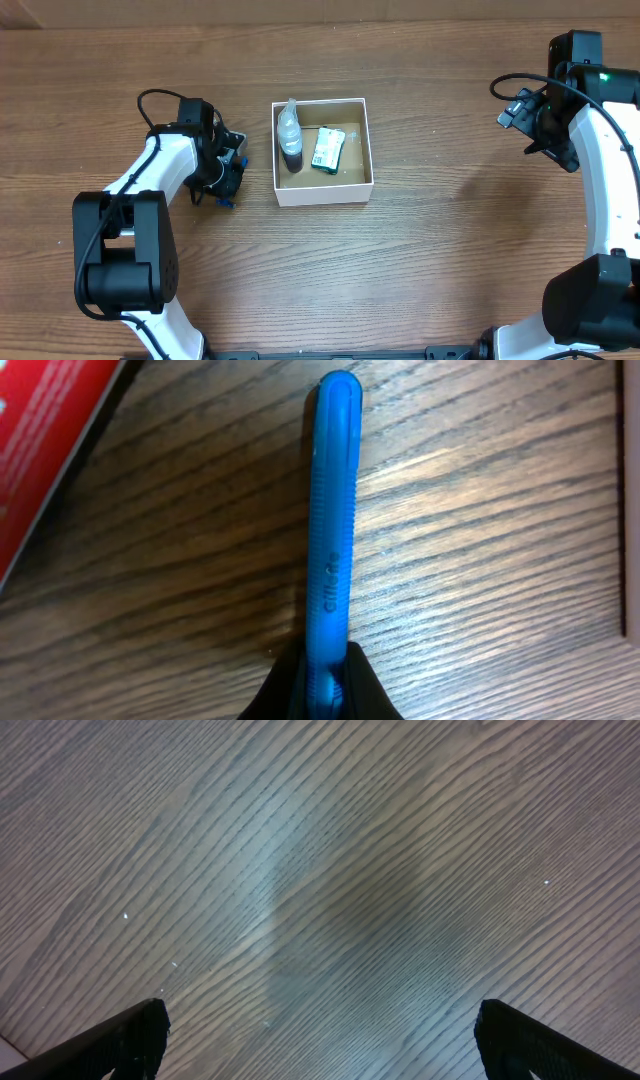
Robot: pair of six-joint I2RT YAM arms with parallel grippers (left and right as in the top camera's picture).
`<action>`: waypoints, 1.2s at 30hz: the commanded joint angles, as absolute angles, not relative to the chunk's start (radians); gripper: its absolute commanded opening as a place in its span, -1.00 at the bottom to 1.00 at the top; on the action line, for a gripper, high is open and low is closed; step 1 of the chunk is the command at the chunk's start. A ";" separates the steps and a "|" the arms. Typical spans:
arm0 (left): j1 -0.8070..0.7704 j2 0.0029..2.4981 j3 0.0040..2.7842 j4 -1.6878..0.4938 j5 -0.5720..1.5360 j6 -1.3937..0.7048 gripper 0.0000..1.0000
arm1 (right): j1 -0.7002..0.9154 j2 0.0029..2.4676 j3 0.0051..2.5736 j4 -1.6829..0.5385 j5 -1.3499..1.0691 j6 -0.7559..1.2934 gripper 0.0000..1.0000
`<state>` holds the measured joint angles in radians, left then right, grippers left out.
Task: Pack container
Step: 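Reach the left gripper to the blue razor and grasp it, then move the razor with the left gripper into the box and lower it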
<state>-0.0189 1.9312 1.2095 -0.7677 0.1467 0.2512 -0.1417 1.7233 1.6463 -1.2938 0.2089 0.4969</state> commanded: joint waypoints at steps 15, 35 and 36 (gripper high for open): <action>-0.020 1.869 1.699 -1.203 0.221 0.203 -0.92 | -0.142 1.711 1.649 -1.288 0.208 0.501 1.00; -0.368 1.636 1.780 -1.210 0.340 0.805 -0.92 | -0.142 1.711 1.649 -1.288 0.208 0.501 1.00; -0.384 1.654 1.777 -1.208 0.313 0.819 -0.92 | -0.142 1.711 1.649 -1.288 0.208 0.501 1.00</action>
<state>-0.3241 1.5982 1.7805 -1.2072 0.3447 0.5884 -0.1417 1.7233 1.6463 -1.2930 0.2085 0.4969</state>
